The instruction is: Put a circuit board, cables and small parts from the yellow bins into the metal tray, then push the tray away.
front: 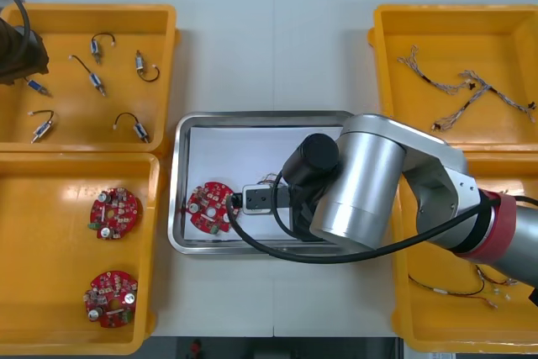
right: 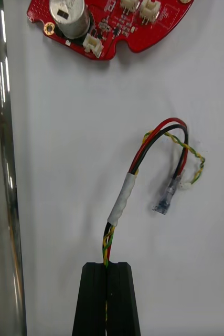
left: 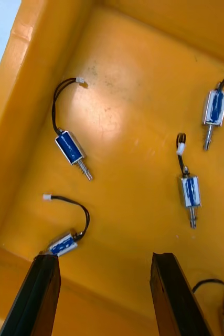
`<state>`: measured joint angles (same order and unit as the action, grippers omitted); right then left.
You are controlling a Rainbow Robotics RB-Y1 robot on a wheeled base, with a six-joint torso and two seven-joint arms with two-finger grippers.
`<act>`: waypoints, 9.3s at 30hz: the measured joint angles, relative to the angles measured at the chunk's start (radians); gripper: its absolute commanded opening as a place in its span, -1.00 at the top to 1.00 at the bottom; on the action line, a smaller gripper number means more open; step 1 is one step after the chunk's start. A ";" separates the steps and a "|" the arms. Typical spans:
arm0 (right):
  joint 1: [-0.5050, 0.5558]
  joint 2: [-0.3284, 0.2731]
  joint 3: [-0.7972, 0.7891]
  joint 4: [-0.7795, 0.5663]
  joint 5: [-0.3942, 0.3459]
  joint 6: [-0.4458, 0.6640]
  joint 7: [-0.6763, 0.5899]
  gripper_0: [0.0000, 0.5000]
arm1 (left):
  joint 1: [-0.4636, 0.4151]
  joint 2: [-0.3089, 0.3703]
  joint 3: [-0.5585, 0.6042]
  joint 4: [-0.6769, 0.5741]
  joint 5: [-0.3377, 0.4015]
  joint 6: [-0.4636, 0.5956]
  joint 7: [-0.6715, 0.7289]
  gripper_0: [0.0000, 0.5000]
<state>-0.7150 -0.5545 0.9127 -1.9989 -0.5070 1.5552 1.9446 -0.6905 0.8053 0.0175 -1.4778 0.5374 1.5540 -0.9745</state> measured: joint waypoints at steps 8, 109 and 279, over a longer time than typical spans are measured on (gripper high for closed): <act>-0.014 0.000 0.079 0.015 0.040 -0.007 0.000 1.00 | 0.000 -0.060 0.023 0.074 -0.067 -0.084 0.001 -1.00; 0.054 -0.137 -1.057 0.247 -0.052 0.362 -0.123 -1.00 | -0.006 -0.097 -0.075 0.016 -0.118 -0.031 0.107 1.00; -0.281 -0.150 -1.167 0.626 0.115 0.361 0.485 1.00 | -0.291 0.023 -0.284 0.520 0.192 0.073 -0.919 -1.00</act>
<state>-0.9959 -0.7049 -0.2543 -1.3732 -0.3916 1.9158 2.4294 -0.9819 0.8280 -0.2661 -0.9576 0.7290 1.6270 -1.8932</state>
